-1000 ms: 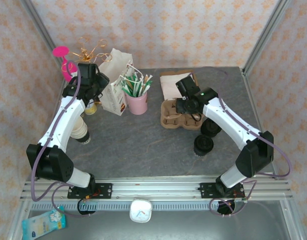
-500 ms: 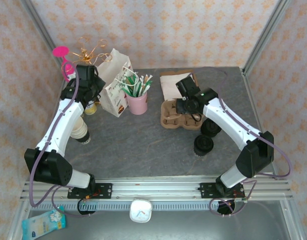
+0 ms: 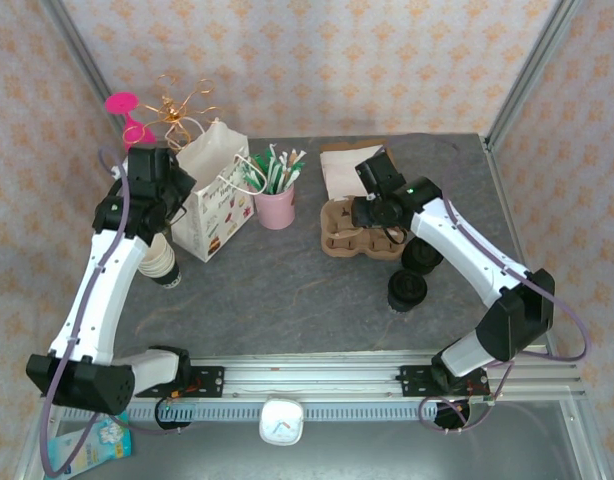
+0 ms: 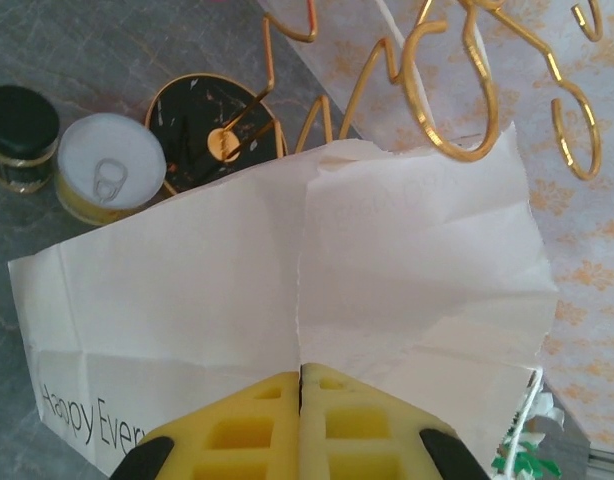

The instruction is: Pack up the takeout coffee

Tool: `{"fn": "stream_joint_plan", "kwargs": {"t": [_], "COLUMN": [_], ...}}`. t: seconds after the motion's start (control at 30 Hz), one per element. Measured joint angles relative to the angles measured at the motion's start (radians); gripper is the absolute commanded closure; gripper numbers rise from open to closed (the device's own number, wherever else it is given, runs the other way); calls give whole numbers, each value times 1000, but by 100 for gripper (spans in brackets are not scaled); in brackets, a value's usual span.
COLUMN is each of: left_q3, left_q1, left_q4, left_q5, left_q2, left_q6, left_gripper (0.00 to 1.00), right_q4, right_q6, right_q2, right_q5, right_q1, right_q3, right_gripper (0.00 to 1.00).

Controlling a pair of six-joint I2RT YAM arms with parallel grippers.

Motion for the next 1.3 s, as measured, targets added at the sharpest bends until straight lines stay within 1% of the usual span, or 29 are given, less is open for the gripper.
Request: {"fn": "stream_joint_plan", "kwargs": {"t": [0.13, 0.23, 0.4, 0.67, 0.77, 1.03, 1.17, 1.3], "left_q3": [-53, -56, -29, -43, -43, -69, -84, -116], "left_q1": [-7, -21, -26, -26, -26, -29, -47, -77], "left_q4": [-29, -66, -166, -267, -297, -311, -308, -271], "left_q5": [21, 29, -14, 15, 51, 231, 298, 351], "left_q2": [-70, -111, -161, -250, -275, -337, -333, -328], "left_q6": [-60, -94, -99, -96, -87, -44, -26, -19], "left_gripper": [100, 100, 100, 100, 100, 100, 100, 100], "right_q4": [7, 7, 7, 7, 7, 5, -11, -51], "right_q6": [0, 0, 0, 0, 0, 5, 14, 20], "right_q2": [-3, -3, -4, -4, -7, -55, -87, -97], "right_q5": [-12, -17, -21, -21, -21, -40, -43, -43], "right_q1": [0, 0, 0, 0, 0, 0, 0, 0], "right_q3": [-12, -16, -16, -16, -16, -16, -11, 30], "right_gripper": [58, 58, 58, 58, 58, 58, 57, 57]}}
